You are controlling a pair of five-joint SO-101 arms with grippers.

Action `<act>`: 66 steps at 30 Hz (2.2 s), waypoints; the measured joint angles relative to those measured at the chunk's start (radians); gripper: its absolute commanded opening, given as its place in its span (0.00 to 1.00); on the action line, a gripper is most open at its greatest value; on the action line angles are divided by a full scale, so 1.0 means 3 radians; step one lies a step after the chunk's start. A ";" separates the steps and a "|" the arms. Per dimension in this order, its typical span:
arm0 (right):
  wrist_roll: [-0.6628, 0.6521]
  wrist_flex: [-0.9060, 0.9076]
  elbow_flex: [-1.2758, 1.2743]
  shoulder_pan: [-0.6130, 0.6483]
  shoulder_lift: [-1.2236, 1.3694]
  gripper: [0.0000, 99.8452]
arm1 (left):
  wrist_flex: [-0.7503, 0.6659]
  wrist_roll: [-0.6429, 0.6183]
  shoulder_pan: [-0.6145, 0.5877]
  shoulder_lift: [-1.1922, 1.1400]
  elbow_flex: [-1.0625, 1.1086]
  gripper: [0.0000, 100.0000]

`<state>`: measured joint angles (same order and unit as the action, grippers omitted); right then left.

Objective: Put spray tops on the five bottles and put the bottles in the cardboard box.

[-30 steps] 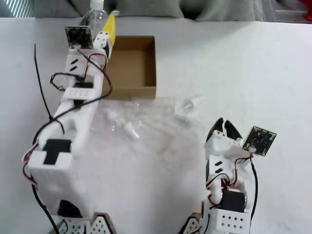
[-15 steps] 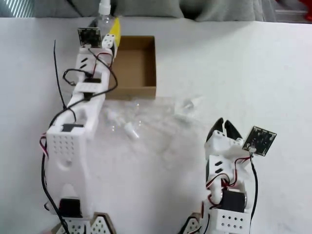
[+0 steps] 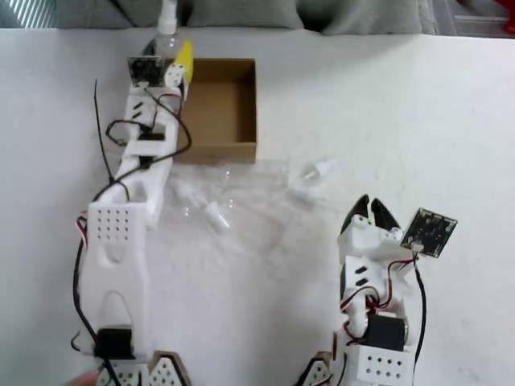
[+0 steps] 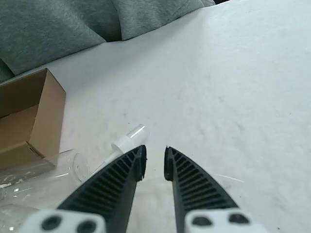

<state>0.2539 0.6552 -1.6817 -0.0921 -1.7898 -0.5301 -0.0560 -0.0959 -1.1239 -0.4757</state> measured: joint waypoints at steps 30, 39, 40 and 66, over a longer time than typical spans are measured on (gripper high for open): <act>0.0000 0.0000 0.0000 0.0000 0.0000 0.05 | 0.0000 -0.0251 -0.0015 -0.0557 -0.0593 0.24; 0.0000 0.0000 0.0000 0.0000 0.0000 0.05 | 0.0026 -0.0353 -0.0036 -0.0557 -0.0598 0.24; 0.0000 0.0000 0.0000 0.0000 0.0000 0.05 | 0.0026 -0.0353 -0.0036 -0.0557 -0.0598 0.25; -0.0230 0.0000 0.0000 0.0015 0.0000 0.05 | 0.0783 -0.0368 -0.0066 -0.0384 -0.0639 0.38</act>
<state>0.1849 0.6552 -1.6817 -0.0875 -1.7898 -0.2954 -0.1665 -0.1158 -1.2390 -0.6674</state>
